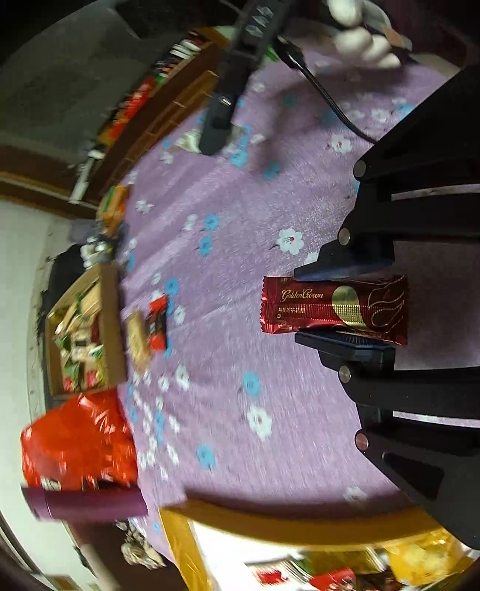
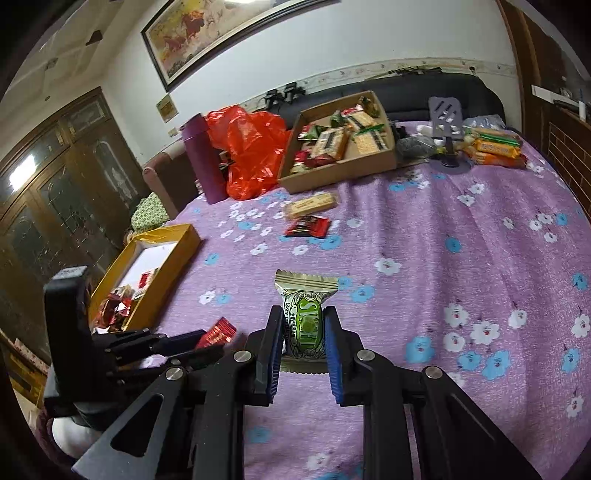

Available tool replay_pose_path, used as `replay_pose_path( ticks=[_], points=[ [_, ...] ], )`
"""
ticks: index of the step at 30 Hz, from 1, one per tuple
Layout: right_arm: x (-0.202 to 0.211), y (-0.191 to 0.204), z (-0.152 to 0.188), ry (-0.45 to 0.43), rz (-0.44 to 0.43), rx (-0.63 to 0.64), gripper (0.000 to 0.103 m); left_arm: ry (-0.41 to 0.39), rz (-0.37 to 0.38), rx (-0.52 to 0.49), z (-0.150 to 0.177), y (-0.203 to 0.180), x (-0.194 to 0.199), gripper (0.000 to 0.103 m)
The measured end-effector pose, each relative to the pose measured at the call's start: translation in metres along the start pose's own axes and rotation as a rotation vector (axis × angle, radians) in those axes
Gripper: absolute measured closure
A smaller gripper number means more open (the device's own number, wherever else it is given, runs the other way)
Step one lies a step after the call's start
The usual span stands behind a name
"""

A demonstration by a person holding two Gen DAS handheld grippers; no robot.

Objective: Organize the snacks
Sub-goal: 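Grasp the green wafer pack with the right tool while the left tool grasps the red chocolate bar, then carry both snacks into the yellow box and open both tools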

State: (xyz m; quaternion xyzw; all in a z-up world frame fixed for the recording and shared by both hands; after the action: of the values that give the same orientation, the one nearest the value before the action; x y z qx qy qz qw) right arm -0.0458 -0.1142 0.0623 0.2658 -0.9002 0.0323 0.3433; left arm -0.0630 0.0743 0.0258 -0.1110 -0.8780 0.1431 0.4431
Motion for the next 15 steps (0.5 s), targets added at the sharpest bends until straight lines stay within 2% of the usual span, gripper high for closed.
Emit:
replay_pose_path(
  ticks=[5, 10, 15],
  points=[
    [-0.005, 0.032, -0.007, 0.007, -0.044, 0.047, 0.081, -0.109, 0.026, 0.102, -0.009, 0.033, 0.047, 0.079],
    [-0.019, 0.071, -0.016, 0.027, -0.097, 0.100, 0.081, -0.211, -0.016, 0.209, -0.014, 0.086, 0.089, 0.079],
    [-0.043, 0.125, -0.030, 0.059, -0.175, 0.164, 0.082, -0.272, -0.058, 0.304, -0.014, 0.137, 0.112, 0.079]
  ],
)
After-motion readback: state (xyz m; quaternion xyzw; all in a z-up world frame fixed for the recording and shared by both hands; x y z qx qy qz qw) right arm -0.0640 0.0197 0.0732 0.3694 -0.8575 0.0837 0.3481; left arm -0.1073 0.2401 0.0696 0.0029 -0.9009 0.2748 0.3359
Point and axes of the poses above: each gripper's, at about its wrist camera, not at the fingertips, and x roughly against the way its jaws point, y to its left, z to its underside, the point moved 3 cm from there along -x, roughly the way its jaws point, and after that the axes turned 14 degrees about x, right-handed, at the moved point
